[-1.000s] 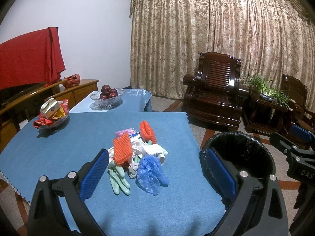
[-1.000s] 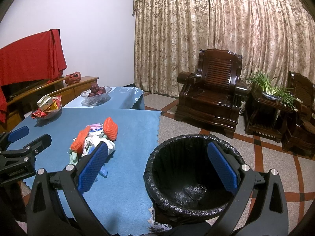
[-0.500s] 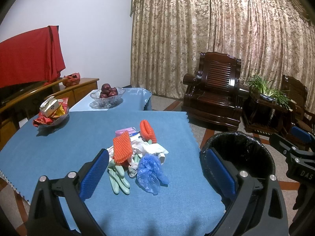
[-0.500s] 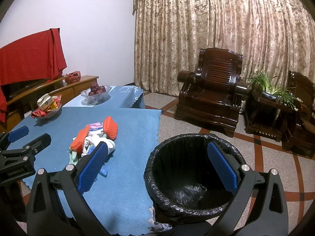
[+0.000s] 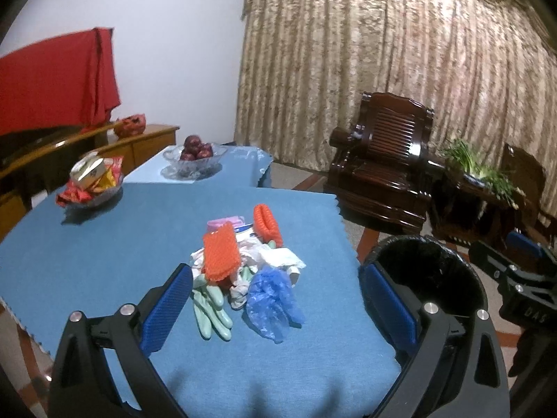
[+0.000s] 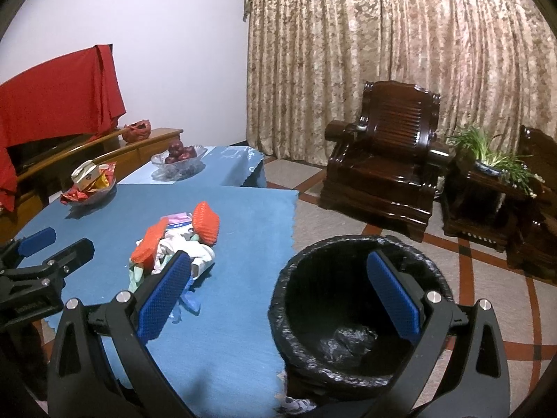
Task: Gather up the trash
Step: 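Grasp the blue plastic bag with the right tool while the left tool grasps the orange mesh sponge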
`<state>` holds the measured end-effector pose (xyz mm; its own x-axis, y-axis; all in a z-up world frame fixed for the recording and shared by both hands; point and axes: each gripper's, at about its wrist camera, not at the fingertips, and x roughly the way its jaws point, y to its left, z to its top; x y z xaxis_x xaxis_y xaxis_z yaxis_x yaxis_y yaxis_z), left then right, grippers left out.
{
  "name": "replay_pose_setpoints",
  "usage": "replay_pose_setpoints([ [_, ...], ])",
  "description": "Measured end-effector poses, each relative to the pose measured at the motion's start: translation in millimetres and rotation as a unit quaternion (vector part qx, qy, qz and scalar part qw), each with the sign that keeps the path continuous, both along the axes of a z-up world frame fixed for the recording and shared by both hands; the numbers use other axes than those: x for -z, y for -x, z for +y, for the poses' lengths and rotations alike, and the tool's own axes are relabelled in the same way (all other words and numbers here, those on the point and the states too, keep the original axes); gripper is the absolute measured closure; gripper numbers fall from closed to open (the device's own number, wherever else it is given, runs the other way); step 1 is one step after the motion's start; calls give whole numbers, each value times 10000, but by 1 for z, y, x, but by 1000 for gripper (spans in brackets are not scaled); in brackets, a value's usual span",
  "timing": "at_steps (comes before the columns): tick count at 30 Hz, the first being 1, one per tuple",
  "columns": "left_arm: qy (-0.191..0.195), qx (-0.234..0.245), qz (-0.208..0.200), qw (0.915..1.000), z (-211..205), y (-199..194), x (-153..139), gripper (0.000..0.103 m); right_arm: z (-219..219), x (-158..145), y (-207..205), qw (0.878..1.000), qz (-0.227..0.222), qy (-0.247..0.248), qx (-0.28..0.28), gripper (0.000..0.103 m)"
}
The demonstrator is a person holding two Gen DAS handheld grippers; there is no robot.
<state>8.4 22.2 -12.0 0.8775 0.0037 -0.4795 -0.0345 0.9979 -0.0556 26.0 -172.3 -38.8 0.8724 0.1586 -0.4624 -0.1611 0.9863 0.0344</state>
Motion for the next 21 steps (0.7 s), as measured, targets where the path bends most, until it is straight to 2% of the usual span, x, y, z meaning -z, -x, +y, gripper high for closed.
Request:
replay_pose_setpoints([
  [5,-266,-366,-65,9990,24,-6,19,6,26,16,-20,9994,156,-41,-294,5],
  [8,-355,-564,30,9978,38,-11,32,6,43,25,-33,9988,185,39,-457,5],
  [18,-368,-820,329,9954,87,-31,76,6,108,79,-82,9925,620,136,-1041,5],
  [19,-364,-814,359,9954,91,-35,80,6,114,85,-87,9916,700,148,-1078,7],
  [21,-343,-790,420,9954,97,-39,90,6,127,98,-95,9898,808,196,-1160,15],
])
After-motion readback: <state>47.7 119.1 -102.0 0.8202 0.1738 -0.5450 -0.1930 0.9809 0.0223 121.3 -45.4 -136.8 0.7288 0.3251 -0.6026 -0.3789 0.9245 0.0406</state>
